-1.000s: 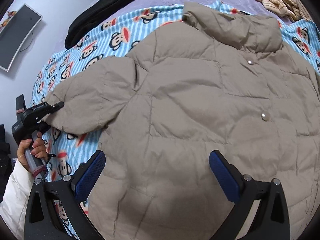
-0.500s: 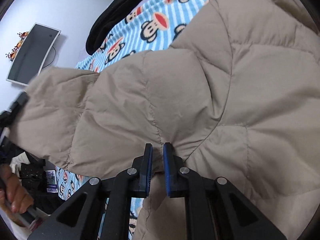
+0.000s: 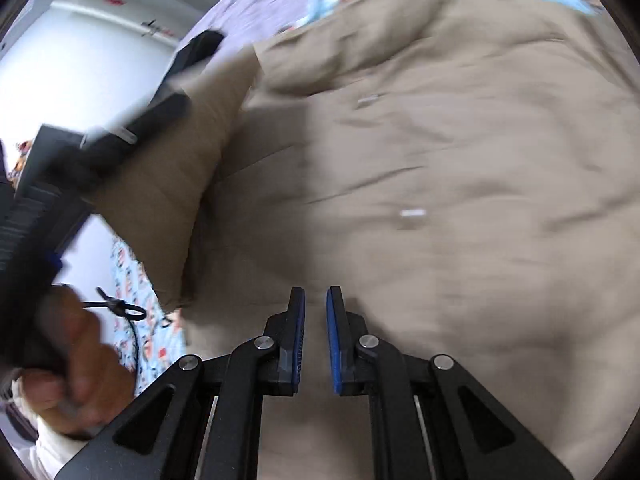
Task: Fold large clothes
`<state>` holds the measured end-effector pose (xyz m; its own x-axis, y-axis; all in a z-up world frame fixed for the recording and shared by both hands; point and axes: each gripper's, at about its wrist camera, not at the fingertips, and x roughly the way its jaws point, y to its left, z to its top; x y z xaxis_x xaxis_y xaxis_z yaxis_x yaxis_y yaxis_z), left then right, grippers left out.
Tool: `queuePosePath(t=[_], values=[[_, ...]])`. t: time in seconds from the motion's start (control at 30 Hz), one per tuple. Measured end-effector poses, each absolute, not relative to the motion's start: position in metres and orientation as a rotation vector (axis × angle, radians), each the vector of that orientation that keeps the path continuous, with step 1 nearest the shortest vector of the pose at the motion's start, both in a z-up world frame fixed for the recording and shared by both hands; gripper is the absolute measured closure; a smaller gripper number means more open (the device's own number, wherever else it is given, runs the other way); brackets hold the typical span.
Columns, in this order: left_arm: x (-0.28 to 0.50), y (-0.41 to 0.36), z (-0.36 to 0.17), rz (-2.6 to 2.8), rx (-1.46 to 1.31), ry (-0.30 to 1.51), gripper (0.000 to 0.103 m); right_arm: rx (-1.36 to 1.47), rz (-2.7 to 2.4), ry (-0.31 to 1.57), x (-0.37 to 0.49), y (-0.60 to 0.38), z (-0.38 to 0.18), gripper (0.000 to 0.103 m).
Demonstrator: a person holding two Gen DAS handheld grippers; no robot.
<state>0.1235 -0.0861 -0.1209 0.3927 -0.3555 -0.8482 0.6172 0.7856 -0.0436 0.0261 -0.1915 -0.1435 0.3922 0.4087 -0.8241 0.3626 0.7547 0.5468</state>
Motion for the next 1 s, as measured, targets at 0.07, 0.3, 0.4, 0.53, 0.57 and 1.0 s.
queuePosePath(t=[0.07, 0.3, 0.4, 0.53, 0.57, 1.0], values=[[0.116, -0.094, -0.146, -0.591, 0.374, 1.021, 0.094, 0.761, -0.016, 1.205, 0.014, -0.211, -0.146, 0.091], [0.093, -0.080, -0.132, -0.575, 0.406, 0.953, 0.009, 0.796, -0.057, 1.212, 0.002, -0.240, -0.155, 0.091], [0.091, -0.064, -0.110, -0.573, 0.369, 0.967, 0.009, 0.752, -0.056, 1.223, 0.011, -0.243, -0.152, 0.090], [0.104, -0.003, -0.074, -0.542, 0.198, 0.976, 0.009, 0.643, -0.060, 1.231, 0.005, -0.250, -0.133, 0.054], [0.111, 0.016, -0.068, -0.517, 0.154, 0.982, 0.009, 0.604, -0.060, 1.225, 0.007, -0.246, -0.126, 0.015], [0.243, 0.165, -0.177, -0.465, -0.502, 1.344, 0.063, -0.218, 0.112, 1.058, 0.065, -0.089, -0.086, 0.006]])
